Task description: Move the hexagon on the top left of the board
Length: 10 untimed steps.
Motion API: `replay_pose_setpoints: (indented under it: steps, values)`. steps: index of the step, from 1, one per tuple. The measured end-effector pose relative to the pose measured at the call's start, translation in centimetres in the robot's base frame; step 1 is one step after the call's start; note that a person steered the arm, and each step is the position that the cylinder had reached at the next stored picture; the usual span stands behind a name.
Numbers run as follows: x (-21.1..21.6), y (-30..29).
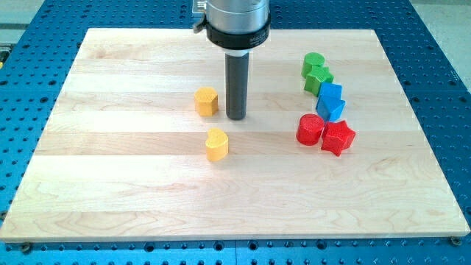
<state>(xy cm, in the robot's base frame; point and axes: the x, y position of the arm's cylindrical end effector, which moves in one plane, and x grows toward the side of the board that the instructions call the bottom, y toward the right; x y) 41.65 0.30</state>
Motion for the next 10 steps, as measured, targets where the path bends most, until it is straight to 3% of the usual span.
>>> replay_pose_setpoints:
  steps: [2, 3, 4, 5, 6, 8, 10]
  values:
    - [-3.0, -3.4]
    - [-3.0, -10.1]
    - [0.0, -11.3]
    - [-0.5, -16.6]
    - [-5.8, -19.7]
    - [-0.2, -22.2]
    - [-10.8, -23.2]
